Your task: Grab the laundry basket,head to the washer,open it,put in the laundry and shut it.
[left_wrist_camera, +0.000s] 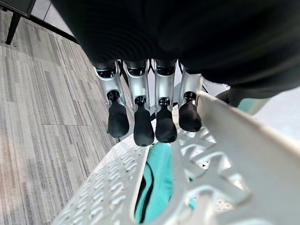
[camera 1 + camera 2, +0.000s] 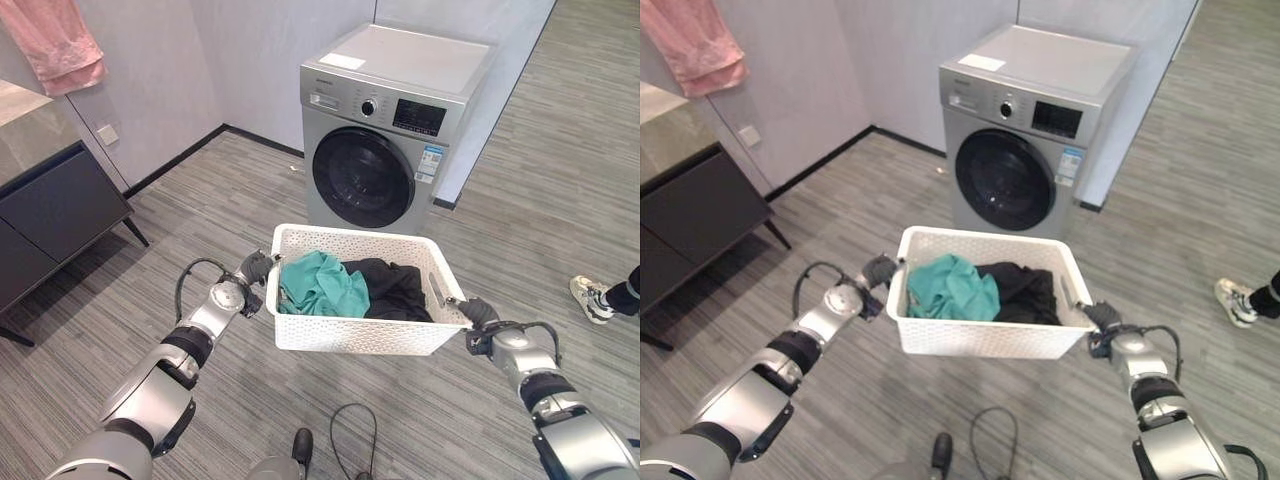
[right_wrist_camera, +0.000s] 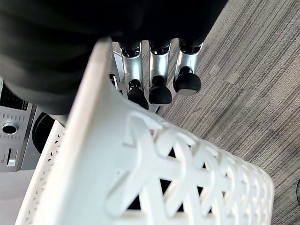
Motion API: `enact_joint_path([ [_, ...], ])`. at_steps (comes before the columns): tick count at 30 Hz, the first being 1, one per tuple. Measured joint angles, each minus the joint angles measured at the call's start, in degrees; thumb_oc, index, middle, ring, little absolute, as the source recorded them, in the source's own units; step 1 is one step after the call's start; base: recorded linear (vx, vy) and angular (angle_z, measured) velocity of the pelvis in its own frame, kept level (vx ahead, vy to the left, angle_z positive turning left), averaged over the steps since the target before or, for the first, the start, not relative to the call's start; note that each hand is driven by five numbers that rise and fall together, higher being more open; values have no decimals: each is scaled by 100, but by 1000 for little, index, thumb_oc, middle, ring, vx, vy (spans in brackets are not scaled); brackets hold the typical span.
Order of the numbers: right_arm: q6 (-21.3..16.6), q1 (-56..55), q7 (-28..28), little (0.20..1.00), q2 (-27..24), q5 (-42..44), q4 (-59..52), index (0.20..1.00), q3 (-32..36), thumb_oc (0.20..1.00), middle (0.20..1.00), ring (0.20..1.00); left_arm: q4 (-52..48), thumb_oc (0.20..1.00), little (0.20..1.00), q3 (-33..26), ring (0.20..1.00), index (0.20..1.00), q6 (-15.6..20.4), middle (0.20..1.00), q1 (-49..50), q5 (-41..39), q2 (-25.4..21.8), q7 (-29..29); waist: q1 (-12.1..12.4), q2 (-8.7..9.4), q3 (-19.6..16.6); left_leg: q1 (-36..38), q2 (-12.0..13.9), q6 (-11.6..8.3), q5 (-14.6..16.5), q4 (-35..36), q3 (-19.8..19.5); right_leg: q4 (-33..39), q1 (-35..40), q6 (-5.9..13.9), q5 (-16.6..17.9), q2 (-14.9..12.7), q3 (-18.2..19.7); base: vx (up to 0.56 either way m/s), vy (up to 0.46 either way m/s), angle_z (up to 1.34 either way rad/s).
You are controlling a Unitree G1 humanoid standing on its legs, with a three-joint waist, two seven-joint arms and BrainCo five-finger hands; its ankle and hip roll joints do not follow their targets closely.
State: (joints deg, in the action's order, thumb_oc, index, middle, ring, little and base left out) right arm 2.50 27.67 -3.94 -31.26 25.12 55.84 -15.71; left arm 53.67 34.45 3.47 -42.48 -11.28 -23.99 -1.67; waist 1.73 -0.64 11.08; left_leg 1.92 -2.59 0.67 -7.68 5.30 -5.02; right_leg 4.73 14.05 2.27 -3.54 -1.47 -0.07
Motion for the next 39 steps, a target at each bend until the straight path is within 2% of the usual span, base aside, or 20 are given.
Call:
enact_joint_path([
  [7, 0, -22, 56, 200, -62, -5, 123, 200, 101, 200, 200, 200, -21, 200, 200, -85, 200, 200, 5, 200, 0, 0, -51, -166, -19, -11, -7, -2, 15, 4, 6, 1, -7, 7, 4, -3, 3, 17, -3, 0, 0, 0],
  [12, 2, -180, 384, 200, -265, -6, 230, 200, 196, 200, 200, 200, -23, 200, 200, -282, 200, 200, 6, 200, 1, 4, -79, -203, -22, -35, -21, -5, 9, 7, 8, 1, -9, 7, 4, -2, 5, 12, -7, 0, 0, 0],
  [20, 2, -351, 396, 200, -452, -7, 322, 200, 342, 200, 200, 200, -24, 200, 200, -282, 200, 200, 7, 200, 2, 9, -78, -203, -142, -51, -31, -8, 14, 8, 8, 1, -11, 14, 4, -3, 5, 18, -9, 0, 0, 0],
  [31, 2, -414, 399, 200, -456, -6, 312, 200, 431, 200, 200, 200, -24, 200, 200, -282, 200, 200, 8, 200, 10, 40, -79, -203, -119, -64, -39, -10, 15, 8, 8, 1, -29, 15, 8, -3, 6, 22, -25, 0, 0, 0],
  [32, -2, -418, 531, 200, -237, -193, 438, 200, 245, 200, 200, 200, -598, 200, 200, -341, 200, 200, -185, 200, 312, 452, -193, -282, -122, -62, -321, -237, 59, 60, 94, 32, 111, 16, -246, -12, -2, 19, -78, 5, 2, -14],
  [33, 4, -426, 553, 200, -129, -245, 548, 200, 181, 200, 200, 200, -954, 200, 200, -374, 200, 200, -204, 200, 496, 592, -244, -301, -119, -52, -502, -387, 75, 63, 104, 34, 178, 16, -425, -35, 14, 24, -67, 7, -2, -16],
  [34, 60, -447, 631, 200, 236, -295, 740, 200, 82, 200, 200, 200, -1506, 200, 200, -390, 200, 200, -249, 200, 640, 792, -219, -322, -136, -47, -577, -479, 89, 87, 81, 27, 242, 16, -495, -34, 37, 29, -69, 13, -1, -13],
  [39, 270, -658, 636, 200, 923, -354, 847, 200, -153, 200, 200, 200, -1863, 200, 200, -389, 200, 200, -251, 200, 661, 790, -70, -328, -122, -51, -578, -404, 71, 47, 51, 6, 247, 17, -428, -18, 31, 9, -229, 6, 2, 0],
])
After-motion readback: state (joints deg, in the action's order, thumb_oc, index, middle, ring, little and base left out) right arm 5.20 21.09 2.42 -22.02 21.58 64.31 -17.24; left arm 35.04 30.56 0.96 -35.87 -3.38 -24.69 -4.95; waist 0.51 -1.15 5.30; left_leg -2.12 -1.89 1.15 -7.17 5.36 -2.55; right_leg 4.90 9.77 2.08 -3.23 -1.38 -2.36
